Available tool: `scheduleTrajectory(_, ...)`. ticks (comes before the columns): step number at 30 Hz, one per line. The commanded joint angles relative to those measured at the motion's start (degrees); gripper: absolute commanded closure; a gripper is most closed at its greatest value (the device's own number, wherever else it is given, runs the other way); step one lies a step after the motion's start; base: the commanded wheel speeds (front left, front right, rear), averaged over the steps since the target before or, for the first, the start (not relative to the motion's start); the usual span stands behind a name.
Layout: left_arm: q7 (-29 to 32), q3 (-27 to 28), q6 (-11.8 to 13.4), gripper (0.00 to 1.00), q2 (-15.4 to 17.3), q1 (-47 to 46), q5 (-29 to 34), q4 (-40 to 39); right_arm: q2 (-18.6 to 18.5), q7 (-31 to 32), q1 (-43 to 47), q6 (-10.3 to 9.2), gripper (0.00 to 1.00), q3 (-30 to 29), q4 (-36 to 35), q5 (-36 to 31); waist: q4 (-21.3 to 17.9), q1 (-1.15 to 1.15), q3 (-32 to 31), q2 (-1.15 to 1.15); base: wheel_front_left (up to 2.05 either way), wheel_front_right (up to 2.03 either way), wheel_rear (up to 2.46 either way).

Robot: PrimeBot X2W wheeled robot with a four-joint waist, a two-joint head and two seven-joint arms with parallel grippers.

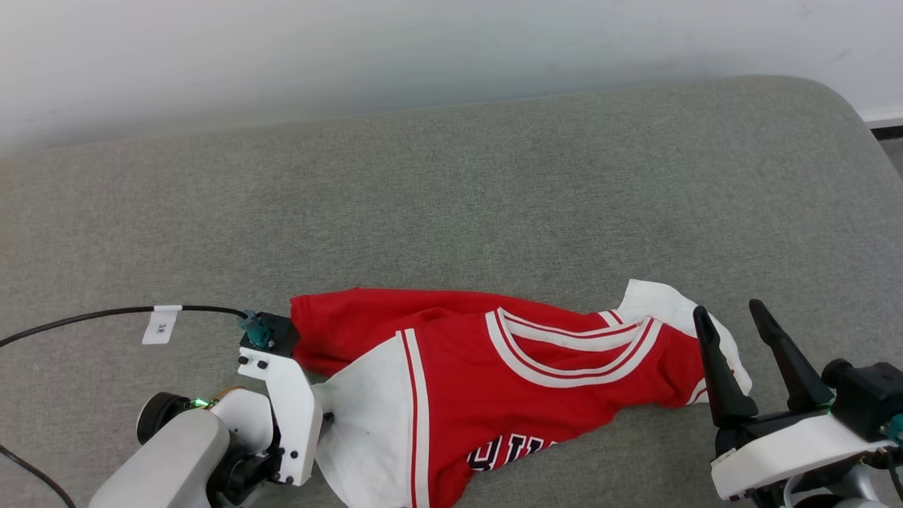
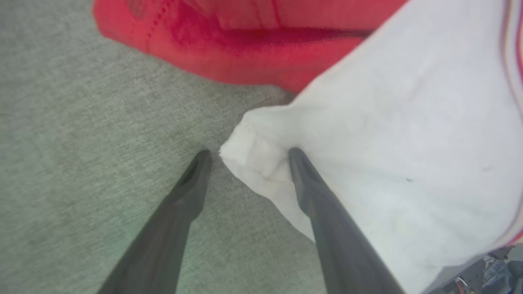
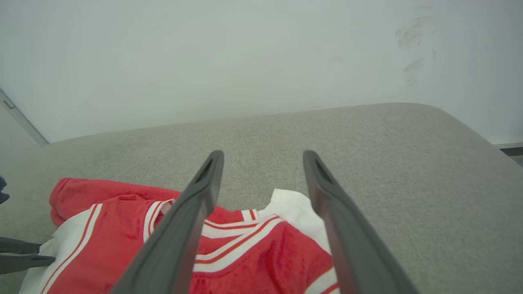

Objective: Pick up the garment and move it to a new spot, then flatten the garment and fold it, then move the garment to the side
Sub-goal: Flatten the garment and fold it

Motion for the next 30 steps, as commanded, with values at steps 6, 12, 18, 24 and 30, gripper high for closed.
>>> scheduleTrajectory(6, 0.0, -3.8, -1.4, 1.0, -4.2, 4.3, -0.5, 2.6, -0.5, 0.9, -0.9, -0.02, 0.0, -0.9, 1.0, 1.6, 0.0, 0.01, 0.2, 0.0, 0.0, 0.0, 0.0)
scheduleTrajectory(12, -8.9, -0.7, 1.3, 1.0, -4.1, 3.6, 1.7, 0.2, -2.4, 5.2, -0.9, -0.02, 0.0, -4.3, 2.5, 4.5, 2.1, 0.01, -0.8, 0.0, 0.0, 0.0, 0.0)
scheduleTrajectory(18, -17.3, 3.9, 4.9, 1.0, -2.1, 3.9, 2.9, -5.7, -6.3, 14.9, -1.2, -0.02, 0.0, -10.7, 5.9, 9.0, 4.9, 0.01, -0.6, 0.0, 0.0, 0.0, 0.0)
scheduleTrajectory(24, -21.5, 7.0, 8.5, 1.0, -0.1, 5.5, 4.1, -12.3, -9.7, 29.5, -1.0, -0.02, 0.0, -15.7, 11.2, 13.7, 7.6, 0.01, -0.1, 0.0, 0.0, 0.0, 0.0)
scheduleTrajectory(30, -23.0, 8.2, 10.3, 1.0, 1.3, 6.7, 4.8, -18.3, -11.1, 40.1, -3.9, -0.02, 0.0, -16.1, 13.5, 15.8, 9.5, 0.01, 1.6, 0.0, 0.0, 0.0, 0.0)
